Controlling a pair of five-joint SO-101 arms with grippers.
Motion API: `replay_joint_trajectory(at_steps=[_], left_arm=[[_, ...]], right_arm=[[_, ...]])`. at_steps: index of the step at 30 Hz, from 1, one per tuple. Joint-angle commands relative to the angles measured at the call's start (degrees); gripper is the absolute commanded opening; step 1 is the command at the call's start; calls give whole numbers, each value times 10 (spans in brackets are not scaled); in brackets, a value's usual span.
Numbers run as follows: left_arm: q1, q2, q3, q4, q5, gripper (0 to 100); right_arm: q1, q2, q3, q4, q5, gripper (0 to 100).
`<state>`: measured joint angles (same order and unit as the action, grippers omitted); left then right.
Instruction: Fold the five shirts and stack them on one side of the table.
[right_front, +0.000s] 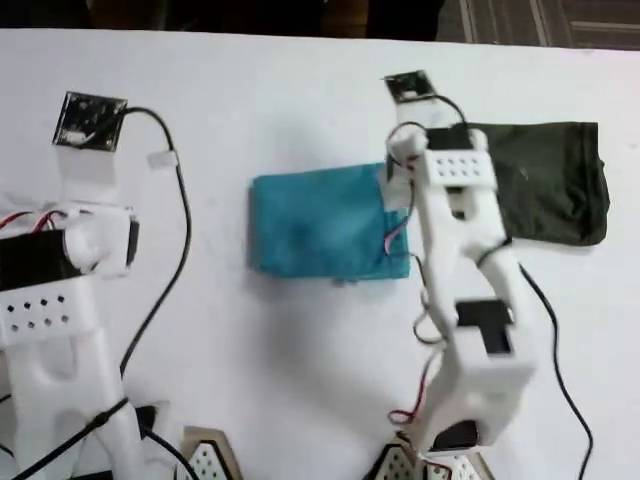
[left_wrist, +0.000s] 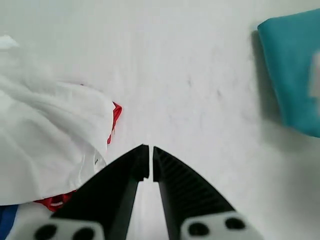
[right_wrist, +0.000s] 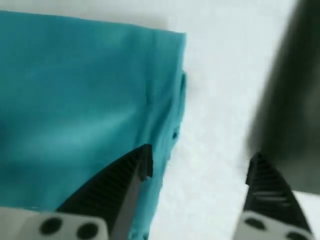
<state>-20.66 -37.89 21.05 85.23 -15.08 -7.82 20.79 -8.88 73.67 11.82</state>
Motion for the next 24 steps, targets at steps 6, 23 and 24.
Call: replay_joint_trajectory(at_steps=[6,23,24], left_arm=[[-48,-18,30,-27,-2,46],[-68,-22,52,-69,-62,44],[-67,-22,52,-73,-62,44]], right_arm=[[-41,167,-211,74,-6,317],[-39,371,-367,203,0,248],[-39,382,-377,218,1,189]])
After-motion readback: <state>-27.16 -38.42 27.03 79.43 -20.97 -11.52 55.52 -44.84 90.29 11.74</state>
